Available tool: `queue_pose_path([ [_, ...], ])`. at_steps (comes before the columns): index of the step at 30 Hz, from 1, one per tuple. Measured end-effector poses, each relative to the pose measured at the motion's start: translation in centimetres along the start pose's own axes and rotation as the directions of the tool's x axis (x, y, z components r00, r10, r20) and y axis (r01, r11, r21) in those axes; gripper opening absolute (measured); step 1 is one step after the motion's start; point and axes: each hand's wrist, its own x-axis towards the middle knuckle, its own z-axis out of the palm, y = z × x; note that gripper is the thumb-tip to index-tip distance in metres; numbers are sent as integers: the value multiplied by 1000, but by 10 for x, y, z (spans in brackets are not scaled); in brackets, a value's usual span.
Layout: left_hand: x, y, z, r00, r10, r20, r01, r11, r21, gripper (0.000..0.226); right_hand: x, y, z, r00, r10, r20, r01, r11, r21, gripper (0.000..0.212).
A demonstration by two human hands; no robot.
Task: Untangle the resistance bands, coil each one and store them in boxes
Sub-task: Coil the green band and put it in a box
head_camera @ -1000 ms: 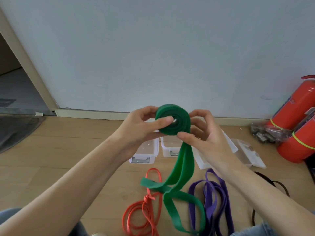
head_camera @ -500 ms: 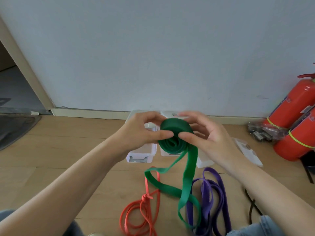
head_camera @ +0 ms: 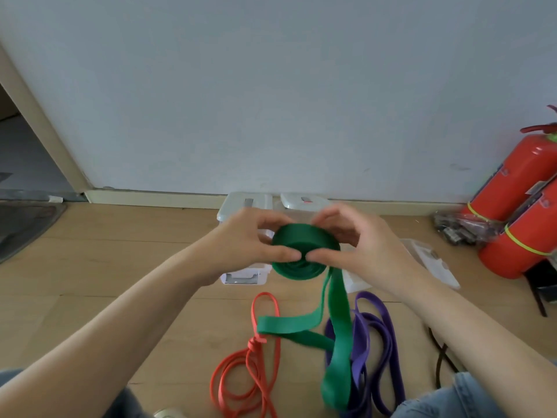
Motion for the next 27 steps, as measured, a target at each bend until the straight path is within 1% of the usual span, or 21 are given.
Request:
queue_pose_path([
  [1, 0, 1, -1, 1000, -1, -23, -1, 995, -97, 28, 1, 0, -1, 999, 26, -45, -18, 985, 172, 41],
  [2, 0, 2, -2, 999, -5, -45, -4, 981, -194, 31, 2, 0, -2, 995, 50, -87, -18, 942, 334, 42],
  [3, 1, 3, -4, 998, -16, -65, -2, 962, -272, 36, 4, -1, -3, 991, 62, -120, -2, 896, 444, 41],
  [4, 1, 5, -4, 996, -30, -78, 4, 947, -321, 43, 5, -1, -4, 988, 50, -149, 27, 880, 474, 38],
  [6, 2, 6, -3, 994, -47, -95, 9, 931, -364, 50, 9, -5, -3, 984, -3, -180, 75, 916, 394, 29],
  [8, 2, 8, -4, 992, -50, -118, -2, 915, -403, 51, 11, -5, -2, 981, -8, -193, 78, 930, 358, 24],
  [10, 2, 9, -7, 990, -45, -134, -26, 874, -486, 47, 11, -3, 0, 975, 33, -219, 66, 900, 430, 29],
  [11, 2, 9, -9, 989, -42, -141, -42, 836, -547, 45, 10, -2, 2, 974, 58, -220, 52, 884, 465, 34],
  [13, 3, 9, -9, 991, -32, -133, -65, 746, -663, 43, 8, 0, 10, 978, 93, -186, 20, 848, 529, 42],
  [15, 4, 10, -5, 995, 4, -103, -76, 700, -710, 44, 4, 2, 19, 983, 85, -160, 24, 814, 580, 49],
  [16, 4, 9, -3, 996, 19, -90, -77, 712, -698, 44, 4, 2, 20, 984, 84, -156, 22, 814, 580, 52],
  [17, 4, 9, -3, 996, 23, -83, -72, 750, -657, 43, 4, 1, 19, 984, 86, -153, 16, 824, 566, 51],
  [18, 4, 10, -4, 996, 18, -83, -62, 815, -577, 41, 3, 0, 16, 984, 85, -157, 14, 838, 545, 44],
  [20, 2, 9, -11, 995, -5, -104, -28, 951, -308, 40, 3, -1, 6, 985, 48, -168, 36, 886, 463, 28],
  [21, 1, 9, -14, 994, -12, -112, -10, 980, -197, 44, 3, -3, -1, 987, 14, -163, 54, 912, 406, 25],
  [22, 0, 9, -17, 994, -12, -109, -4, 989, -146, 50, 3, -5, -7, 988, -22, -151, 75, 930, 359, 24],
  [24, -2, 12, -16, 999, 2, -45, -9, 988, -156, 55, 4, -9, -14, 988, -81, -130, 119, 941, 318, 25],
  [26, 0, 12, -9, 1000, 0, -2, -1, 983, -184, 46, 4, -10, -13, 990, -102, -102, 128, 945, 302, 25],
  [27, 0, 11, -5, 1000, -8, -21, 4, 982, -187, 39, 5, -10, -12, 990, -107, -90, 128, 957, 262, 25],
])
